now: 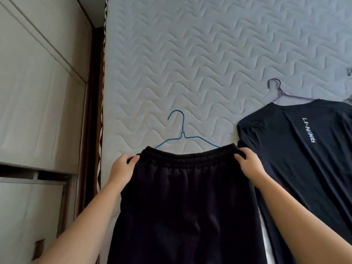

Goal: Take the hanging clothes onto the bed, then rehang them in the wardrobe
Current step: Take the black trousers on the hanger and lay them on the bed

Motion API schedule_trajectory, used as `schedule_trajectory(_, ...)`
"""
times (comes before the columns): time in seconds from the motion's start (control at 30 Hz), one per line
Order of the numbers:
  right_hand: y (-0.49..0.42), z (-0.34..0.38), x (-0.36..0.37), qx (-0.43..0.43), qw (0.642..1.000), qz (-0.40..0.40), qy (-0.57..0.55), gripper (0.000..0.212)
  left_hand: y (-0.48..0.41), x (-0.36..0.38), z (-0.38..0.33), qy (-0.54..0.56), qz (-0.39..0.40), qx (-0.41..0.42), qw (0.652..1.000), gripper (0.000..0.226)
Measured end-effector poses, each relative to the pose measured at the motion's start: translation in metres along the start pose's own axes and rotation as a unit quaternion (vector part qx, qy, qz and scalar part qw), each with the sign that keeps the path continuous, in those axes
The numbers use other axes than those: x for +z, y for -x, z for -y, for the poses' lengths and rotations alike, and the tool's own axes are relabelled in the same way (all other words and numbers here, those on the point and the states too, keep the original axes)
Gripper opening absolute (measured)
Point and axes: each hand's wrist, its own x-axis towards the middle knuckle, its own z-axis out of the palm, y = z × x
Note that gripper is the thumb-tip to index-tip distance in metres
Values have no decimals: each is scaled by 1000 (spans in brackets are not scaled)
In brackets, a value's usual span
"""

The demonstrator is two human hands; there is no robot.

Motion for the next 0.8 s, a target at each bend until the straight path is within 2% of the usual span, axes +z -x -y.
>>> schedule_trajectory(0.27, -45, -28, 63, 40, 998, -7, 39, 20, -68, 44, 47, -52, 17, -45, 997, 32)
schedule_trajectory(0.4, -51, -31, 73, 12, 993, -57, 107, 19, -72, 58, 62, -75, -30, -26, 996, 30)
schedule_trajectory(0.57, -50, -29, 75, 0, 987, -73, 144, 19, -70, 60, 65, -59, -32, -10, 998, 29)
schedule_trajectory(0.7, -46, -19, 65, 6, 993, -35, 115, 21, -65, 52, 59, -37, -4, -22, 999, 30)
schedule_trajectory(0.8, -45, -4, 54, -36, 998, -25, 51, 7, -67, 41, 49, -4, -23, -5, 1000, 28)
